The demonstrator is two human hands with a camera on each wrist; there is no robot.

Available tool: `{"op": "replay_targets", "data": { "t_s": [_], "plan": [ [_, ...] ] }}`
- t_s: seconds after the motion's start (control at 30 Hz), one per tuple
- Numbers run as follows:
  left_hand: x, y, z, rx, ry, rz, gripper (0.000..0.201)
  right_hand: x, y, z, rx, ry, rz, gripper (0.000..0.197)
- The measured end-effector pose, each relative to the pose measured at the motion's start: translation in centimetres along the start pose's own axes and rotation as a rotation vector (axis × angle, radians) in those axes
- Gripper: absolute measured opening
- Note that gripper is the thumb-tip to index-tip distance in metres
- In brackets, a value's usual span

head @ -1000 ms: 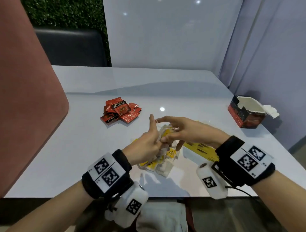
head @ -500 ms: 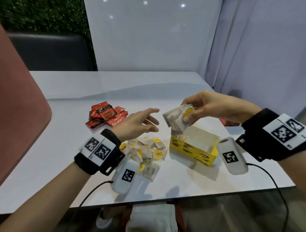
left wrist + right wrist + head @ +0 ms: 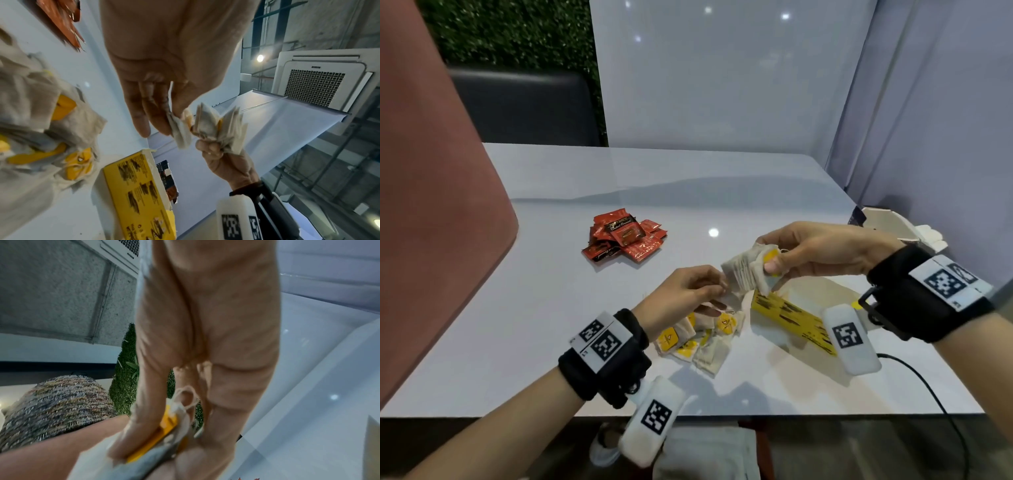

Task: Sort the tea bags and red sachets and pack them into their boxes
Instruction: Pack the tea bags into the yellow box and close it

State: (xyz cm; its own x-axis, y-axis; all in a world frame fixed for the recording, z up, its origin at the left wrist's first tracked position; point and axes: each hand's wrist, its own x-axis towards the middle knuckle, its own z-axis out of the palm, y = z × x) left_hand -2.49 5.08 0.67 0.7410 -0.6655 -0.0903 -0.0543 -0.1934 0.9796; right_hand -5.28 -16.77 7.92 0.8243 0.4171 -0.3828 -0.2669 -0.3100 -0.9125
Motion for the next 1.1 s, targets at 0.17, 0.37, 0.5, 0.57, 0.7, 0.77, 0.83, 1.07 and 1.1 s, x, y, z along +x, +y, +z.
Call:
{"op": "replay_targets", "data": {
  "t_s": [0.17,0.37,0.5,0.57,0.7,0.77,0.83,1.07,1.1],
  "plan": [
    [0.0,-0.2,-0.1,0.011,0.131,-0.061,0.018,0.0,0.2,0.7,-0.188,-0.013,0.052,0.017],
    [-0.2,0.0,0.4,0.084,0.187,-0.084,0.008,-0.1,-0.3,1.4,-0.317,-0.063,0.091,0.015],
    [-0.4,0.1,0.4,0.146,0.226,-0.054,0.007,0.1,0.1,1.5,-0.32,-0.069,0.124,0.016],
    [-0.6,0.2,0.6,0.112,0.206,-0.045,0.008,0.4,0.4,1.9,-0.336,-0.025,0.125,0.019],
    [-0.9,0.2,0.9,0.08,0.118,-0.03,0.015,0.9,0.8,2.2,-0.443,0.069,0.096,0.028],
    [-1.0,0.2,0.9,0.055,0.101,-0.016,0.019,1.0,0.8,2.3,-0.474,0.08,0.096,0.024],
    [-1.1,0.3,0.9,0.01,0.085,-0.003,0.025,1.1,0.7,2.3,-0.486,0.087,0.09,0.017],
    [0.5,2.0,2.3,0.114,0.135,0.027,0.051,0.6,1.0,1.2,-0.43,0.254,-0.012,0.054],
    [1.2,2.4,2.7,0.14,0.162,0.052,0.053,0.2,1.0,0.8,-0.446,0.275,-0.012,0.053]
  ]
}}
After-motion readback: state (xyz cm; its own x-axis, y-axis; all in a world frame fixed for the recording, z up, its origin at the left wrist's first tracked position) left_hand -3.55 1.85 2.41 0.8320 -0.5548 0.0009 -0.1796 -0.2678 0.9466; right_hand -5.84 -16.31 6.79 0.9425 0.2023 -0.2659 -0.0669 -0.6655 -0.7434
